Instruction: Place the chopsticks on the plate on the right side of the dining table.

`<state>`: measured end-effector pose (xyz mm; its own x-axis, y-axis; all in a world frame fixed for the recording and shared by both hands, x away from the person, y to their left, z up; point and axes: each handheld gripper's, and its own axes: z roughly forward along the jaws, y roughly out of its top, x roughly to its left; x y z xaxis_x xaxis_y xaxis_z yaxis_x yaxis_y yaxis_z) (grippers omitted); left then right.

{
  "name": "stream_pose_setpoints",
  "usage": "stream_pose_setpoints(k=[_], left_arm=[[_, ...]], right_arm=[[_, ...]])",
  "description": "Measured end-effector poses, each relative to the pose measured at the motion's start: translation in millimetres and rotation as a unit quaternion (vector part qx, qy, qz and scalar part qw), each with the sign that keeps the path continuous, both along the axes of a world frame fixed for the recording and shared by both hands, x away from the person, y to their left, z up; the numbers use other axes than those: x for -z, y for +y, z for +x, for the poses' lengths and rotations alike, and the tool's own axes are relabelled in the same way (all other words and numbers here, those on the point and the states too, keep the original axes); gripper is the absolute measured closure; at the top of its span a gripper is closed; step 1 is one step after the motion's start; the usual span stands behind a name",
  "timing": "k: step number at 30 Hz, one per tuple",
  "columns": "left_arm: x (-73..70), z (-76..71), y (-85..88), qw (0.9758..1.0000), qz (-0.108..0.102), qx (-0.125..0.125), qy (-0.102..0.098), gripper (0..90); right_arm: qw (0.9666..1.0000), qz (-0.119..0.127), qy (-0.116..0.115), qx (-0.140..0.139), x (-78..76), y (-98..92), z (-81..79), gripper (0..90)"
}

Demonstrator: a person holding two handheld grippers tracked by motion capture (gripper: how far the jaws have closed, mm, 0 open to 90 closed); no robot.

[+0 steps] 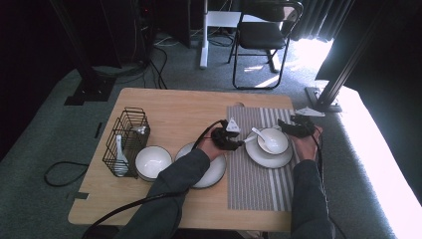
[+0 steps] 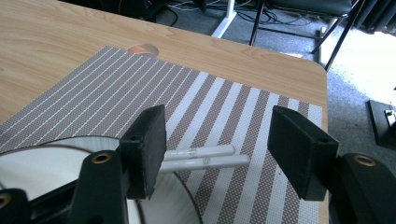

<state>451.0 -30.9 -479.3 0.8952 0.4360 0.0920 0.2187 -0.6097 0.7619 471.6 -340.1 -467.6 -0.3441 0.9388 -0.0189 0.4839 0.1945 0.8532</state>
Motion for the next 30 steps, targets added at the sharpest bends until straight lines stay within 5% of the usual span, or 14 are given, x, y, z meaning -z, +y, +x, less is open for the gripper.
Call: stream_pose_setpoints(k=[13, 30], left_arm=[[3.8, 0.5, -1.1, 0.9999, 0.009, 0.001, 0.006, 57.3], [9.3, 3.1, -6.2, 0.9993, 0.03, -0.003, 0.019, 59.0]], right_arm=[[0.9996, -0.001, 0.02, 0.022, 4.7, 0.0, 22.9, 37.7], [0.9955, -0.038, 0.076, 0.042, 17.4, 5.7, 41.4, 44.6]])
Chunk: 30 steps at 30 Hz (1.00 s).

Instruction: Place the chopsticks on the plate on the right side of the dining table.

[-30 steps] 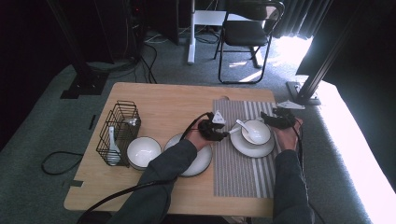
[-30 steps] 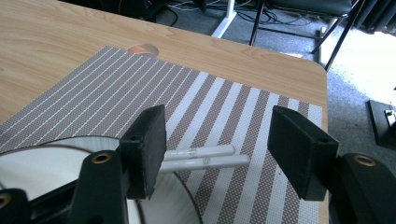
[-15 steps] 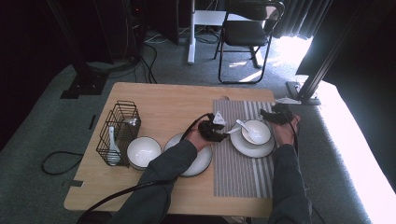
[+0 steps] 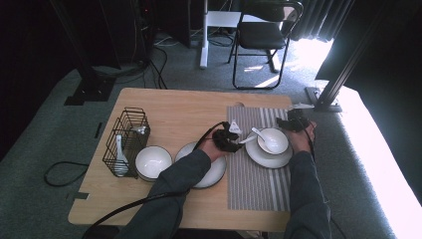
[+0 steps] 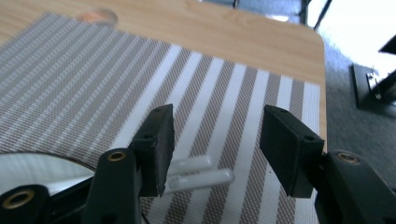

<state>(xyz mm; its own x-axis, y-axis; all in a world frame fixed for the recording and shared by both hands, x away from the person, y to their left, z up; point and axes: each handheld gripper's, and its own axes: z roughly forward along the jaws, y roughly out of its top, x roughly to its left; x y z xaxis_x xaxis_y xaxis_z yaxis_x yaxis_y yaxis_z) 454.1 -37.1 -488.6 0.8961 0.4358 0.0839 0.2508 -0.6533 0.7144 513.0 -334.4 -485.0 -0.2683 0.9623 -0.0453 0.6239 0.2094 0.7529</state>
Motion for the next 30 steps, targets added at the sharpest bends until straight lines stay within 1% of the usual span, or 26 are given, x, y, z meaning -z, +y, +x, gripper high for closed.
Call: stream_pose_setpoints(k=[1, 3, 6, 13, 18, 21, 22, 24, 26, 30], left_arm=[[0.0, -0.1, -0.4, 1.0, 0.001, -0.001, -0.002, 59.0], [0.1, 0.2, -0.6, 1.0, 0.0, -0.003, -0.001, 59.1], [0.3, 1.1, 0.8, 1.0, 0.003, -0.005, -0.001, 59.1], [1.8, 1.5, 0.3, 1.0, 0.001, -0.008, 0.001, 59.1], [3.7, 2.4, -2.5, 0.9999, 0.007, -0.011, 0.001, 59.0], [3.9, 4.0, -3.9, 0.9998, 0.01, -0.018, 0.0, 59.1], [3.6, 4.5, -4.4, 0.9997, 0.012, -0.023, 0.0, 60.8], [2.2, 5.6, -4.6, 0.9995, 0.015, -0.029, -0.001, 68.4], [0.9, 6.7, -5.1, 0.9993, 0.018, -0.032, -0.003, 73.0], [-0.3, 8.5, -6.8, 0.999, 0.023, -0.037, -0.008, 75.8]], right_arm=[[1.0, -0.004, 0.004, 0.0, 1.1, 0.2, 0.3, 44.6], [1.0, -0.001, 0.001, 0.0, 1.0, 0.3, -0.3, 44.5], [1.0, -0.009, 0.003, -0.002, 1.0, 1.0, -1.4, 44.5], [1.0, -0.007, 0.005, 0.004, 4.2, -5.5, -5.9, 44.8], [0.9999, -0.011, 0.009, 0.005, 5.4, -10.4, -9.1, 44.8], [0.9999, -0.009, 0.008, 0.006, 5.4, -13.1, -10.7, 45.1], [0.9999, -0.01, 0.008, 0.005, 5.3, -13.5, -11.4, 45.1], [0.9999, -0.008, 0.007, 0.005, 5.0, -14.5, -12.3, 45.3], [0.9999, -0.008, 0.007, 0.004, 5.0, -14.9, -12.9, 45.4], [0.9999, -0.009, 0.007, 0.003, 4.8, -15.1, -13.7, 45.3]])
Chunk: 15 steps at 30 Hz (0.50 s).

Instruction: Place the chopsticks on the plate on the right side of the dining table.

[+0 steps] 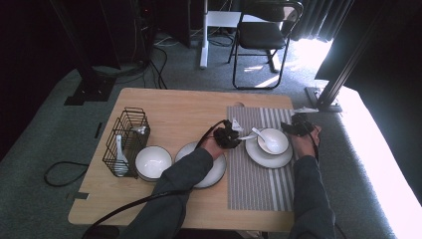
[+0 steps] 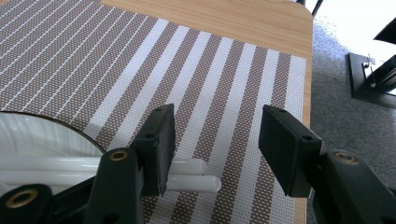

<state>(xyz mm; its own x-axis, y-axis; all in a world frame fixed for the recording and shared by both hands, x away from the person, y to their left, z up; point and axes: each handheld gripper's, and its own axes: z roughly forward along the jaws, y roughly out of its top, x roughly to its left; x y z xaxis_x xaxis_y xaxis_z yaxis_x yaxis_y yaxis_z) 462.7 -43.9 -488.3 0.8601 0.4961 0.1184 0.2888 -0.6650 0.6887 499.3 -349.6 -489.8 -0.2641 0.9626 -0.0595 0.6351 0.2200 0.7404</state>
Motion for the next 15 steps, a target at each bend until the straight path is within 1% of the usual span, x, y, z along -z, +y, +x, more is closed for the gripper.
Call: stream_pose_setpoints(k=[2, 3, 5, 8, 9, 12, 15], left_arm=[[-0.1, 0.5, -1.1, 1.0, 0.001, -0.001, 0.001, 76.5], [0.1, 0.4, -1.7, 1.0, 0.0, 0.0, 0.003, 74.6], [0.7, -0.1, -2.4, 1.0, 0.001, 0.002, 0.001, 67.0], [2.0, 0.3, -2.9, 1.0, 0.003, -0.001, 0.0, 63.2], [2.6, 0.8, -2.8, 1.0, 0.004, -0.004, 0.0, 62.7], [4.6, 4.0, -2.7, 0.9997, 0.018, -0.014, 0.001, 62.6], [4.6, 6.3, -2.2, 0.9995, 0.021, -0.022, 0.004, 67.5]], right_arm=[[1.0, 0.0, -0.001, 0.0, 0.0, -0.8, -1.3, 45.3], [1.0, 0.001, -0.002, 0.0, 0.1, -1.5, -1.9, 45.3], [1.0, 0.001, -0.001, 0.0, 0.4, -2.7, -3.0, 45.3], [1.0, 0.002, 0.0, 0.0, 0.5, -4.7, -4.1, 45.3], [1.0, 0.002, -0.001, 0.0, 0.4, -5.0, -4.5, 45.3], [1.0, 0.0, 0.0, -0.002, 0.1, -6.0, -5.7, 45.3], [1.0, -0.001, -0.001, -0.003, 0.0, -6.7, -6.9, 45.2]])
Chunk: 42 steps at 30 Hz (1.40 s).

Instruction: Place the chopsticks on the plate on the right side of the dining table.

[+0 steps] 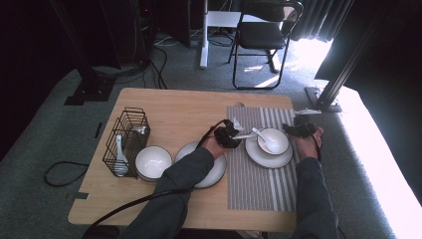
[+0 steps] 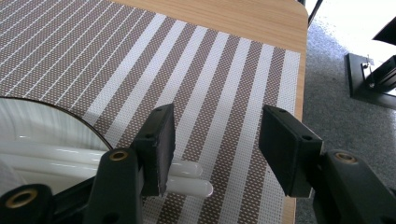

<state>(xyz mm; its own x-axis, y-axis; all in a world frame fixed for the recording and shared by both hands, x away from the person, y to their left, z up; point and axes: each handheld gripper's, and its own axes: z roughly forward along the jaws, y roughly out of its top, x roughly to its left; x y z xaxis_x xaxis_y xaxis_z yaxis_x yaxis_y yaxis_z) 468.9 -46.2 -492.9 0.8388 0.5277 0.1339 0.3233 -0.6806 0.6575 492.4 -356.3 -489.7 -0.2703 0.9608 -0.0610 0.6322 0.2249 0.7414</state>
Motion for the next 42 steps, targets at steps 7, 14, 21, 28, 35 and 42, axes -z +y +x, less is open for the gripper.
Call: stream_pose_setpoints(k=[7, 14, 21, 28, 35, 42], left_arm=[[-0.8, 2.5, -3.2, 0.9999, 0.011, -0.005, -0.003, 69.0], [-1.0, 3.6, -4.1, 0.9999, 0.011, -0.011, -0.003, 65.2], [2.7, 6.8, 1.7, 0.9993, 0.026, -0.026, 0.004, 61.0], [3.0, 9.7, 3.5, 0.9992, 0.028, -0.03, 0.003, 70.8], [3.0, 8.7, -4.1, 0.999, 0.038, -0.02, -0.005, 74.0], [1.1, 9.8, -11.8, 0.999, 0.042, -0.012, -0.012, 74.7]], right_arm=[[1.0, 0.001, 0.0, 0.001, -0.6, -2.6, -2.1, 45.3], [1.0, -0.001, -0.001, 0.001, -1.2, -4.7, -4.8, 45.3], [1.0, 0.0, 0.0, 0.004, -0.6, -6.7, -6.7, 45.3], [1.0, 0.001, -0.001, 0.004, 0.0, -7.3, -8.4, 45.2], [1.0, 0.0, -0.001, -0.002, -1.2, -6.1, -8.7, 45.2], [1.0, -0.003, -0.001, -0.005, -2.4, -7.1, -9.4, 45.1]])
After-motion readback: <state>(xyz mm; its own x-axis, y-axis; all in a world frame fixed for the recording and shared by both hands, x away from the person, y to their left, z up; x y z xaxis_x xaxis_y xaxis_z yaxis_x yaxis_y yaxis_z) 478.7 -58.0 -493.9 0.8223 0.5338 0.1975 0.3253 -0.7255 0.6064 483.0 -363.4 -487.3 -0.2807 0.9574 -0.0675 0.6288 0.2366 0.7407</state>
